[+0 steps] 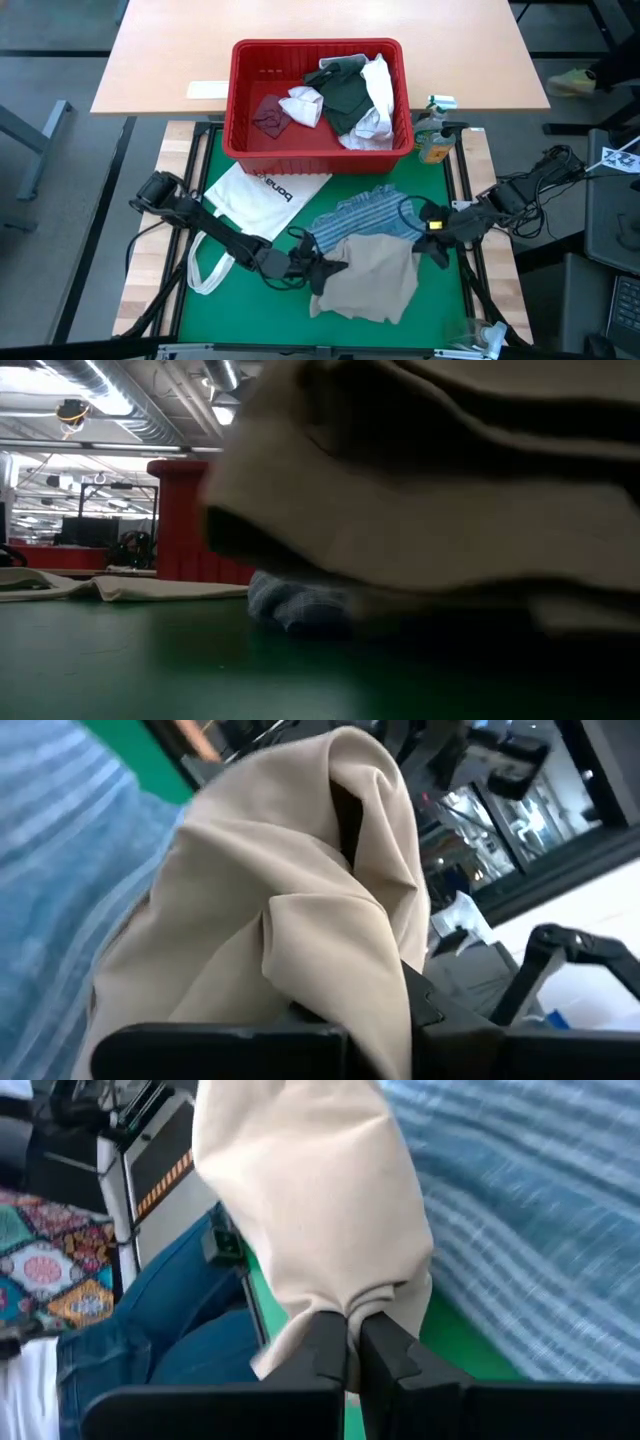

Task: Fold Laundry from Bin
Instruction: Stack the brown shorts on top of the blue polo shirt

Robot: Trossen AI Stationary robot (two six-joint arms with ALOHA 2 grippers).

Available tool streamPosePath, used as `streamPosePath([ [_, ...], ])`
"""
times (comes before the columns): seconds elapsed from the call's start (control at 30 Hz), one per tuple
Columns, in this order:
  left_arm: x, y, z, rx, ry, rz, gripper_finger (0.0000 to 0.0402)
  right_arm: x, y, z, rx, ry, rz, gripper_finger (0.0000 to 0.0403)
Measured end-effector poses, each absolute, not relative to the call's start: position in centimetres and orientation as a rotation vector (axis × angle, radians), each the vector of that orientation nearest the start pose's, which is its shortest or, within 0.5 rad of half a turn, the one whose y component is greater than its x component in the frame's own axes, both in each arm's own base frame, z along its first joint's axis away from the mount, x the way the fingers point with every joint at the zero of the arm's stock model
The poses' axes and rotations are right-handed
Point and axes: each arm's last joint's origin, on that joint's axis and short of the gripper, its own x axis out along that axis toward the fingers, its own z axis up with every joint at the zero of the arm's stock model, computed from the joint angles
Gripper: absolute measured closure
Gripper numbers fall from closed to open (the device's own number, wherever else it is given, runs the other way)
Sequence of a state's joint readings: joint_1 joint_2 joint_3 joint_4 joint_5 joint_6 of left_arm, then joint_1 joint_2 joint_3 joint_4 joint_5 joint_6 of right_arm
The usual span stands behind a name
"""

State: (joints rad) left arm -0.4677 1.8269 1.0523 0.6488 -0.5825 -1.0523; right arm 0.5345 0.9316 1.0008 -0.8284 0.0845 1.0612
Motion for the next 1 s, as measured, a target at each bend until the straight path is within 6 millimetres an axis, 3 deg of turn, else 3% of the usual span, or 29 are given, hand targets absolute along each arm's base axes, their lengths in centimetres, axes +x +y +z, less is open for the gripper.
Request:
streamPosePath([
  [0.37,37.5,-14.4,22.0,-0.924,0.054,0.173,0.0388,16.2,4.7,31.6,0.631,0.898,-0.18,0.0397],
  [0.57,37.3,-13.0,20.3,-0.891,0.128,0.389,0.0387,16.5,2.6,30.7,0.544,0.964,-0.301,0.0394],
  [1.0,37.7,-9.2,18.8,-0.837,0.192,0.595,0.0367,21.3,-0.7,27.2,0.194,1.085,-0.52,0.039],
])
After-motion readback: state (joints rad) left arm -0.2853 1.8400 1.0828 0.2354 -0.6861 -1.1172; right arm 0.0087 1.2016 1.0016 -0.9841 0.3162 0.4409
